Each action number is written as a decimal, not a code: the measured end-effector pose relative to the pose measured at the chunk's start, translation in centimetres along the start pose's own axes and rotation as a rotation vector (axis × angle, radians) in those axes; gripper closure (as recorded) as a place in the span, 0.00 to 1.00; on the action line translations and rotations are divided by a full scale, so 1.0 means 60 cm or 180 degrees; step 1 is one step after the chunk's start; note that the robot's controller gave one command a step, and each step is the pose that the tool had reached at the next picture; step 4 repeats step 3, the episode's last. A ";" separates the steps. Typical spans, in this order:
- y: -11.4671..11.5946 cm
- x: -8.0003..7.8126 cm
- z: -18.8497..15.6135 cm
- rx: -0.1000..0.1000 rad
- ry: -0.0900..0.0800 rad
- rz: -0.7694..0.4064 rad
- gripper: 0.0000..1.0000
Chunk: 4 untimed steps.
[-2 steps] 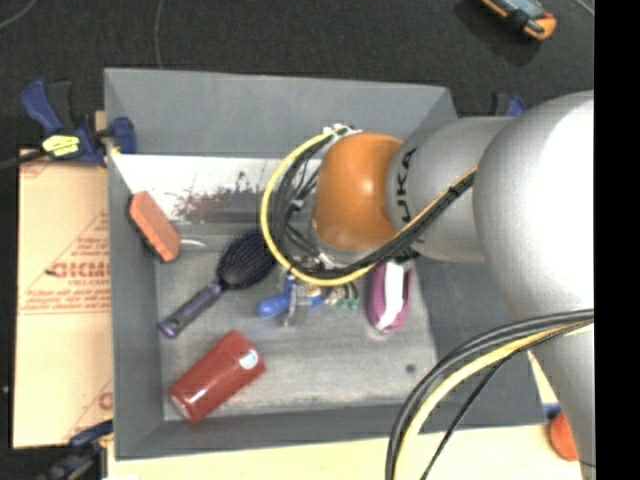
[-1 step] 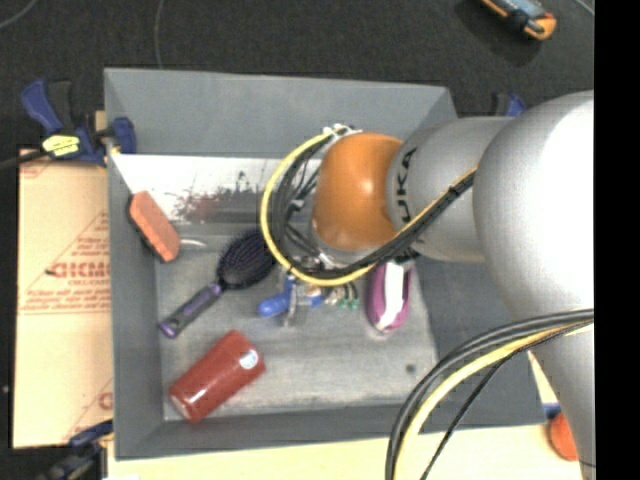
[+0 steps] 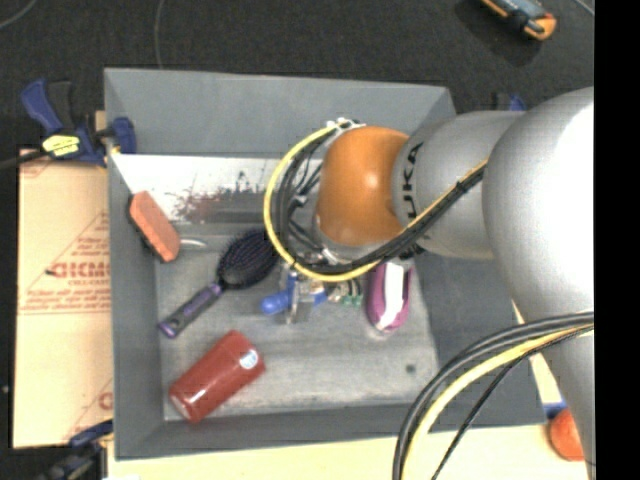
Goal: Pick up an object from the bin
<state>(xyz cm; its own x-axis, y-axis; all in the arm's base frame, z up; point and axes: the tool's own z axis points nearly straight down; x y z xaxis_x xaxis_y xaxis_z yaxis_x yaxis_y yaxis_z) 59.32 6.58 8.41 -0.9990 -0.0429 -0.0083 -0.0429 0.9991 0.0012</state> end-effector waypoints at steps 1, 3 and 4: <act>0.000 -0.002 -0.042 -0.0001 -0.0009 0.0003 1.00; -0.001 -0.004 -0.117 -0.0002 -0.0023 0.0006 1.00; -0.001 -0.004 -0.117 -0.0002 -0.0023 0.0006 1.00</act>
Offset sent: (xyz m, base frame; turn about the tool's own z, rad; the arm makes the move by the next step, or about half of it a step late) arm 0.0011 0.0002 0.0660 0.0005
